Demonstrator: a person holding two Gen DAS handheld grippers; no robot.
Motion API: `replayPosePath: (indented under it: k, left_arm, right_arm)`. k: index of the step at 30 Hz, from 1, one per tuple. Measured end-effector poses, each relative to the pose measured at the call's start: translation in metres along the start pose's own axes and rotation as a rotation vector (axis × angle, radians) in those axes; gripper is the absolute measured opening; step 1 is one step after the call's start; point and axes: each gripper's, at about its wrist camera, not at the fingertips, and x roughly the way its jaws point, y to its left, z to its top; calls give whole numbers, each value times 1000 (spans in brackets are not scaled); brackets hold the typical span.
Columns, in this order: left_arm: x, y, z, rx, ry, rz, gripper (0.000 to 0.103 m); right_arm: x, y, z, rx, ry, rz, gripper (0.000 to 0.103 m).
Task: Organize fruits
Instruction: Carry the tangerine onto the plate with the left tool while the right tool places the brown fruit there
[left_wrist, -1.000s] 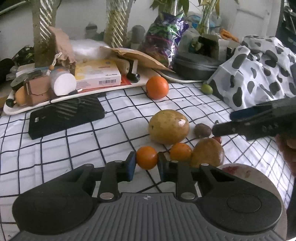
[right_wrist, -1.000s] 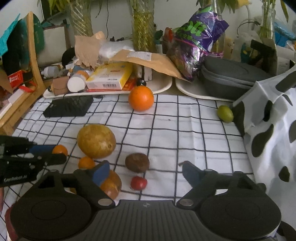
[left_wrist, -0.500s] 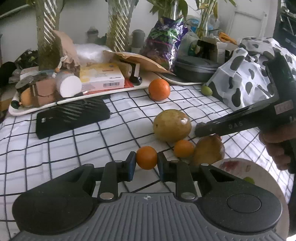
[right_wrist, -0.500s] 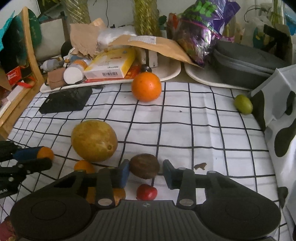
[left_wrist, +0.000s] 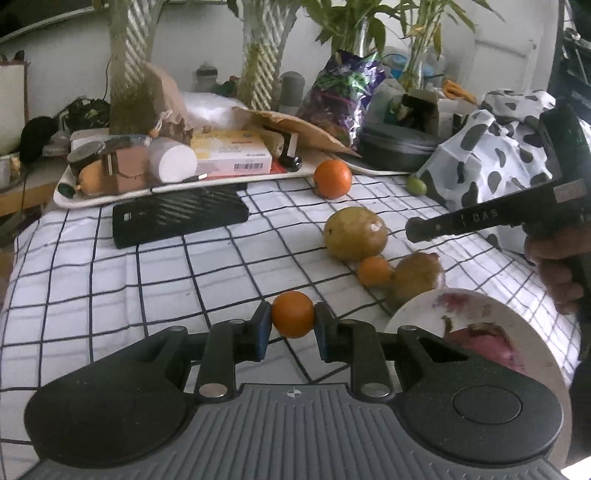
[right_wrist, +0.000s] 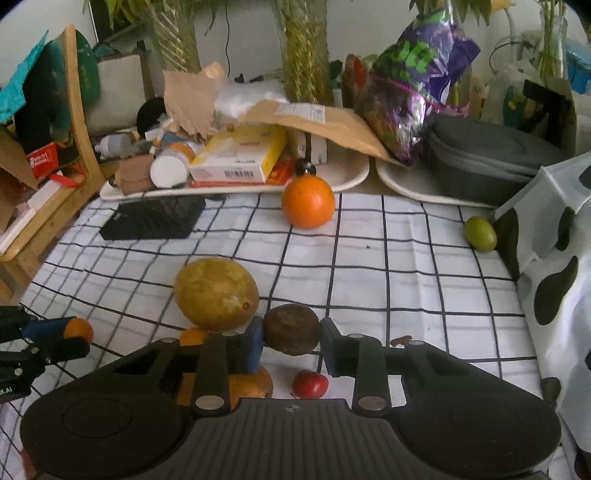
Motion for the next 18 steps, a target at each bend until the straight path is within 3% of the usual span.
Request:
replayPosePath:
  k: [4, 7, 18]
  left_arm:
    - [-13, -12, 12, 32, 4, 21, 24]
    - [-26, -15, 17, -1, -3, 18, 24]
    - [-56, -52, 5, -10, 6, 41, 24]
  right_arm:
    - [-14, 0, 3, 25, -24, 28, 33]
    - [-25, 0, 4, 54, -46, 57, 33]
    - [-71, 5, -18, 104, -76, 118, 33]
